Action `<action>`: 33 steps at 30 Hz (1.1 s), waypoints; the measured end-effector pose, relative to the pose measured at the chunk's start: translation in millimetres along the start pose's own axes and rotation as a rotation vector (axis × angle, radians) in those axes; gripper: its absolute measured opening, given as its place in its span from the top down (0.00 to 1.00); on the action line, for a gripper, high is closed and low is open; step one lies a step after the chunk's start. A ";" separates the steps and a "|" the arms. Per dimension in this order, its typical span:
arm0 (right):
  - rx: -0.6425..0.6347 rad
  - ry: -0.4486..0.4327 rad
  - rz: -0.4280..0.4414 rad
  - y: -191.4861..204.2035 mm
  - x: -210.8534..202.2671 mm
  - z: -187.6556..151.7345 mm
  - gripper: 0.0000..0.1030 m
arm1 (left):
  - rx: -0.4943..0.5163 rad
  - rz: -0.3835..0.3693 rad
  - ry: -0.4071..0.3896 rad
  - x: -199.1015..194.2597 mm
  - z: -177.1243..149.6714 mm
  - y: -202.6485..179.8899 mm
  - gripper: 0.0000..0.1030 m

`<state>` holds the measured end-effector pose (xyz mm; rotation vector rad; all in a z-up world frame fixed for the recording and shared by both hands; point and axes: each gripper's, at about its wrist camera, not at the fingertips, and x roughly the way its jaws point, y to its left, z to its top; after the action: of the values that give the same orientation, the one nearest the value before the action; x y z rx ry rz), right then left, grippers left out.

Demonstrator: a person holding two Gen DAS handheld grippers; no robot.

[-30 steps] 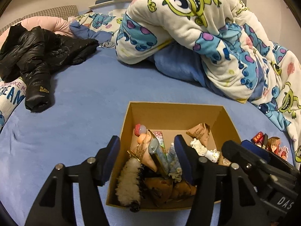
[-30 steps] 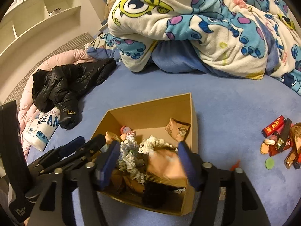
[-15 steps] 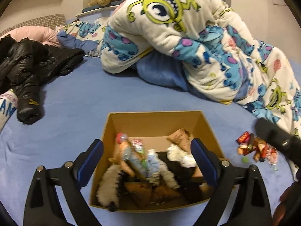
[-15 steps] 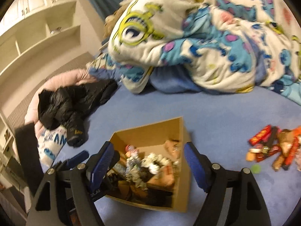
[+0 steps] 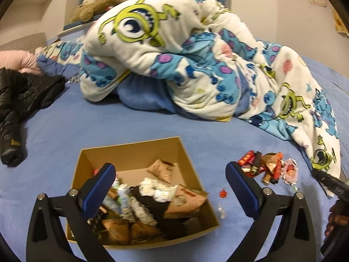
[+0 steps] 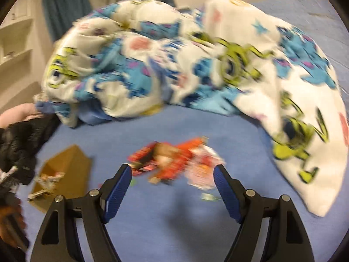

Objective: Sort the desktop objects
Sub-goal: 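Withdraw both tools from the box back toward the pile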

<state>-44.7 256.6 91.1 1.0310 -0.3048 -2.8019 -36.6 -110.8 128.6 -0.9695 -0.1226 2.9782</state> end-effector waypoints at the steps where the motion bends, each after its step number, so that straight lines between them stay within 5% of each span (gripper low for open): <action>1: 0.005 0.010 -0.004 -6.2 3.9 -2.4 0.23 | 0.010 -0.007 0.004 1.4 0.3 -4.0 0.01; 16: -0.031 0.172 -0.076 -22.9 67.9 -38.3 0.23 | 0.094 -0.174 0.060 20.1 -12.0 -79.1 0.01; 28: -0.058 0.190 -0.115 -21.7 76.3 -39.1 0.23 | 0.189 -0.133 0.116 38.4 -36.2 -128.8 0.01; 30: -0.071 0.190 -0.132 -19.8 77.1 -40.2 0.27 | 0.169 -0.142 0.125 40.6 -37.7 -125.3 0.01; 33: -0.066 0.182 -0.191 -21.5 76.5 -40.6 0.48 | 0.146 -0.154 0.141 45.1 -40.2 -121.9 0.01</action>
<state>-77.3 256.4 8.1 1.3532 -0.0965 -2.8301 -51.6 15.0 79.1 -1.0934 0.0204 2.7264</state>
